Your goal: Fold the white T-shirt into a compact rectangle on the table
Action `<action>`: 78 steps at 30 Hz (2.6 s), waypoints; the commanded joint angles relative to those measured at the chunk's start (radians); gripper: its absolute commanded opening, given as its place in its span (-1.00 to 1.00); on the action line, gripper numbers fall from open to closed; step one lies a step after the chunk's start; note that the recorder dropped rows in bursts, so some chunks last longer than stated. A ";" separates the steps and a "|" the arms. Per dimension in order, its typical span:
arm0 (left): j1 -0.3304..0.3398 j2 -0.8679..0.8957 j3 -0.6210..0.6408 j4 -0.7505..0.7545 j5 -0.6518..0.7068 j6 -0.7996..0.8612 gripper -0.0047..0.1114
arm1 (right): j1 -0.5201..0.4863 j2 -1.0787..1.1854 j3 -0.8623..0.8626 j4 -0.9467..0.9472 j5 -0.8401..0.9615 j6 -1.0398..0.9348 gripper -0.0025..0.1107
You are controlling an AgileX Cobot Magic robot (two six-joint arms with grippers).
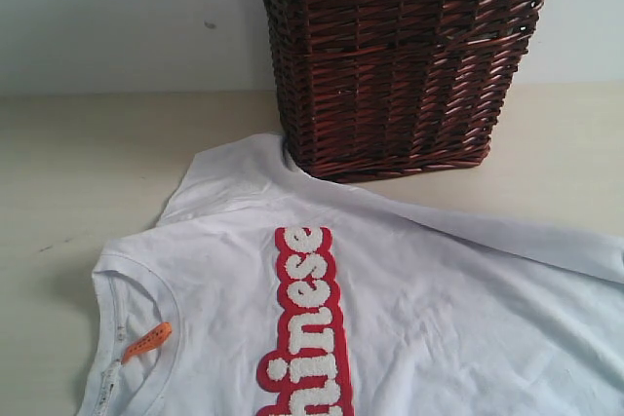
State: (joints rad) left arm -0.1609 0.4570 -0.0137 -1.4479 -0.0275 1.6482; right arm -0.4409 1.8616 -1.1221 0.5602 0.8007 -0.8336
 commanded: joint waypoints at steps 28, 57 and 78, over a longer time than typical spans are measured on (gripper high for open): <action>0.001 -0.006 0.004 0.001 -0.004 0.000 -0.92 | -0.097 0.199 -0.054 0.096 0.118 -0.117 -0.39; 0.001 -0.006 0.004 0.001 -0.004 0.000 -0.92 | -0.097 0.202 -0.054 0.699 -0.384 -0.692 -0.62; 0.001 -0.006 0.004 0.001 -0.004 0.000 -0.92 | -0.094 -0.207 -0.053 0.526 -0.070 -0.830 0.14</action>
State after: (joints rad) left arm -0.1609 0.4570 -0.0137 -1.4479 -0.0275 1.6482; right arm -0.5338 1.7908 -1.1678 1.2282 0.4814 -1.5546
